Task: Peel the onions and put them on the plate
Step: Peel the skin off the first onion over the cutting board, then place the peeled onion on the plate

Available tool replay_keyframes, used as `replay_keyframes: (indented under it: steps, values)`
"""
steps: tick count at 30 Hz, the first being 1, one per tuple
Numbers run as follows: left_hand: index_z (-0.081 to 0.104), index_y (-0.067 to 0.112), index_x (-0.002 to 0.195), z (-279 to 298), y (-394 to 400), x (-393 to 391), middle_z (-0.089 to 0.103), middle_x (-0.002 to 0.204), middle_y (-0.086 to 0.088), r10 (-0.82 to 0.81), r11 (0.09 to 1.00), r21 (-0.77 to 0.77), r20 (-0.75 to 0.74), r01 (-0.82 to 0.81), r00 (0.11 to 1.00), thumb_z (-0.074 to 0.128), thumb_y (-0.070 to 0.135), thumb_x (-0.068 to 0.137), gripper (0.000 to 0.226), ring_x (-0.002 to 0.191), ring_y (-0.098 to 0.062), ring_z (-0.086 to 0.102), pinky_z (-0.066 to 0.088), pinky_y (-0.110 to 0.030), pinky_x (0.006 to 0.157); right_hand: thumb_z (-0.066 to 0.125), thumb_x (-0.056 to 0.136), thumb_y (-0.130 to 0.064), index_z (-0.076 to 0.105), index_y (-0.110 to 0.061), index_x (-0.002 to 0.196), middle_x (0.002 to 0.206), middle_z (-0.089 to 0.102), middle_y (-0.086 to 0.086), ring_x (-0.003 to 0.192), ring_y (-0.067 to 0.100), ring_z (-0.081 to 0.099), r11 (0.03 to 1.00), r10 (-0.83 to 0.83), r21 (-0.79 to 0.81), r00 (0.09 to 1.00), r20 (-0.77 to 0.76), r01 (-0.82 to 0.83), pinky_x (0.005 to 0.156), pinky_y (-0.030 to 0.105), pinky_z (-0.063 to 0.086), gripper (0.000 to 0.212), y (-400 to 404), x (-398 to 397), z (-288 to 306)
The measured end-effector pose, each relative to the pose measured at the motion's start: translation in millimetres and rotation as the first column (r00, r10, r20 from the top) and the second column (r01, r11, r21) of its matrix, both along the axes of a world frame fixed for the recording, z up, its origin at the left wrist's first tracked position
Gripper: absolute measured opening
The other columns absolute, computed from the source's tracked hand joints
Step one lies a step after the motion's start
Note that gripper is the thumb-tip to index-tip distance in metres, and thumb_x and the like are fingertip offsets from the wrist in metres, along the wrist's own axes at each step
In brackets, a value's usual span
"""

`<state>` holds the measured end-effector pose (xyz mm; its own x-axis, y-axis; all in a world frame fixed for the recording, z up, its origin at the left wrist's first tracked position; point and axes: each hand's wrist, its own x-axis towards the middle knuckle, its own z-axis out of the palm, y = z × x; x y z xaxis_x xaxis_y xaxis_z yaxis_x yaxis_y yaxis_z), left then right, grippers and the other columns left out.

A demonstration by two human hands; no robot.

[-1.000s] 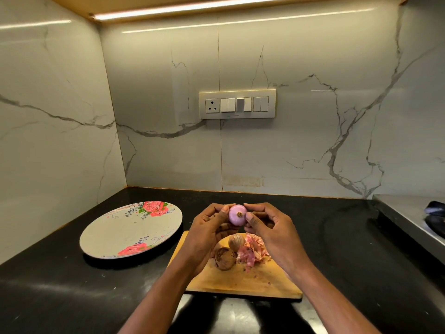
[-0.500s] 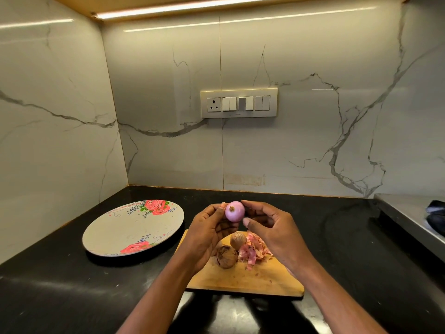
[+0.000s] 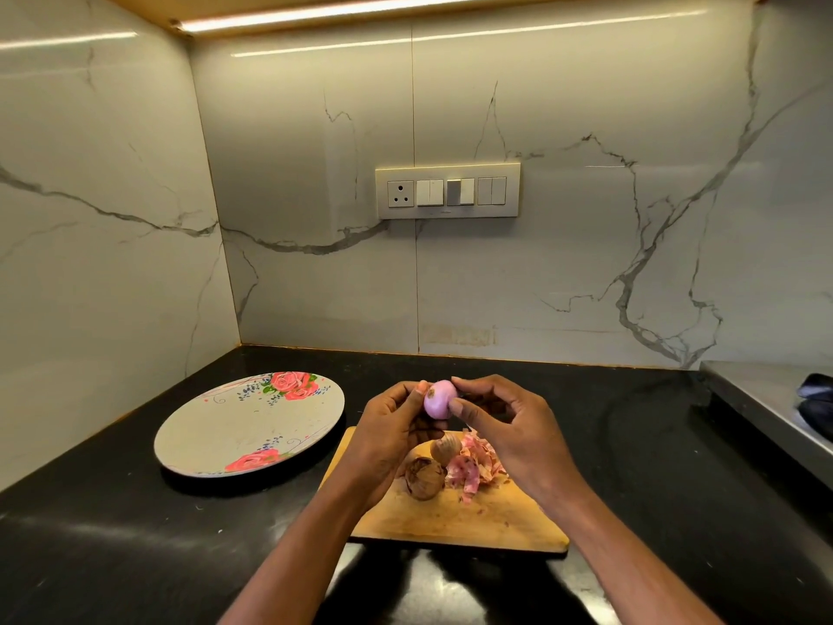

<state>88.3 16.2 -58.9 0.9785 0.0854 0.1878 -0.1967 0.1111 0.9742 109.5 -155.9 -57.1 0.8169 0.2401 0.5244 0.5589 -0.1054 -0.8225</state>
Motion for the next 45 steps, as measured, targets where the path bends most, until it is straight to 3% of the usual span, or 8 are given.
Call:
replay_keyframes:
  steps: [6,11,20,25,28,31,36,45]
  values:
    - [0.065,0.011,0.118,-1,0,1,0.069,0.11,-0.015,0.022,1.0,0.014,0.015,-0.022,1.0,0.047,0.022,0.103,0.025,0.083,-0.015,0.071,0.057,-0.025,0.074,0.068,0.092,-0.035,0.073,-0.039,0.108,0.1,0.072,-0.018,0.099,0.008,0.066,1.0,-0.005,0.004,1.0,-0.009,0.005,0.085,0.034,0.057,0.017,1,0,-2]
    - [0.066,0.012,0.114,2,5,0,0.073,0.105,-0.007,0.062,0.996,0.066,0.082,-0.068,0.995,0.057,0.038,0.086,0.039,0.096,-0.019,0.073,0.059,-0.03,0.081,0.078,0.076,-0.052,0.062,-0.047,0.114,0.103,0.068,-0.023,0.098,0.0,0.065,0.989,-0.05,-0.133,0.996,0.068,0.059,0.082,0.02,0.056,0.041,5,-2,-4]
    - [0.066,0.012,0.111,12,25,-5,0.074,0.1,-0.006,0.158,0.966,0.177,0.167,-0.187,0.973,0.057,0.023,0.099,0.019,0.093,-0.019,0.073,0.06,-0.027,0.076,0.084,0.078,-0.032,0.062,-0.036,0.116,0.105,0.068,-0.014,0.091,-0.001,0.065,0.98,-0.069,-0.18,0.991,0.116,0.09,0.075,0.011,0.053,0.044,29,-5,6]
    - [0.066,0.019,0.112,19,93,-1,0.069,0.102,0.006,0.411,0.727,0.466,0.293,-0.504,0.863,0.059,0.029,0.1,0.018,0.097,-0.012,0.066,0.054,-0.025,0.079,0.083,0.081,-0.031,0.058,-0.032,0.118,0.108,0.068,-0.008,0.093,0.005,0.066,0.958,-0.005,-0.286,0.993,0.116,0.038,0.073,0.012,0.052,0.045,81,4,24]
    - [0.065,0.018,0.112,13,149,-10,0.065,0.103,0.004,0.547,0.538,0.571,0.324,-0.621,0.772,0.058,0.027,0.1,0.016,0.096,-0.011,0.061,0.041,-0.014,0.071,0.082,0.081,-0.034,0.056,-0.032,0.119,0.111,0.069,-0.006,0.095,0.009,0.066,0.916,0.033,-0.401,0.993,0.109,0.013,0.083,0.028,0.057,0.046,124,14,28]
    - [0.065,0.016,0.112,-6,189,-17,0.067,0.107,-0.003,0.662,0.414,0.606,0.313,-0.679,0.682,0.059,0.025,0.1,0.016,0.092,-0.012,0.059,0.041,-0.019,0.07,0.08,0.082,-0.037,0.053,-0.034,0.12,0.115,0.069,-0.006,0.098,0.014,0.066,0.838,0.06,-0.545,0.992,0.108,0.009,0.088,0.039,0.056,0.047,171,22,26]
    - [0.065,0.014,0.114,-20,199,-6,0.067,0.113,-0.005,0.663,0.393,0.661,0.278,-0.639,0.695,0.059,0.023,0.1,0.018,0.092,-0.013,0.058,0.044,-0.025,0.08,0.076,0.085,-0.037,0.047,-0.033,0.126,0.119,0.067,0.002,0.1,0.023,0.064,0.691,0.045,-0.719,0.99,0.137,0.068,0.083,0.04,0.054,0.051,235,36,11]
    - [0.062,0.017,0.122,-20,201,-4,0.061,0.125,-0.004,0.691,0.372,0.676,0.256,-0.636,0.676,0.056,0.022,0.102,0.022,0.111,-0.018,0.06,0.049,-0.03,0.091,0.08,0.082,-0.038,0.047,-0.033,0.126,0.122,0.069,-0.001,0.105,0.021,0.065,0.62,0.021,-0.782,0.995,0.094,0.061,0.086,0.038,0.055,0.055,268,50,-10]
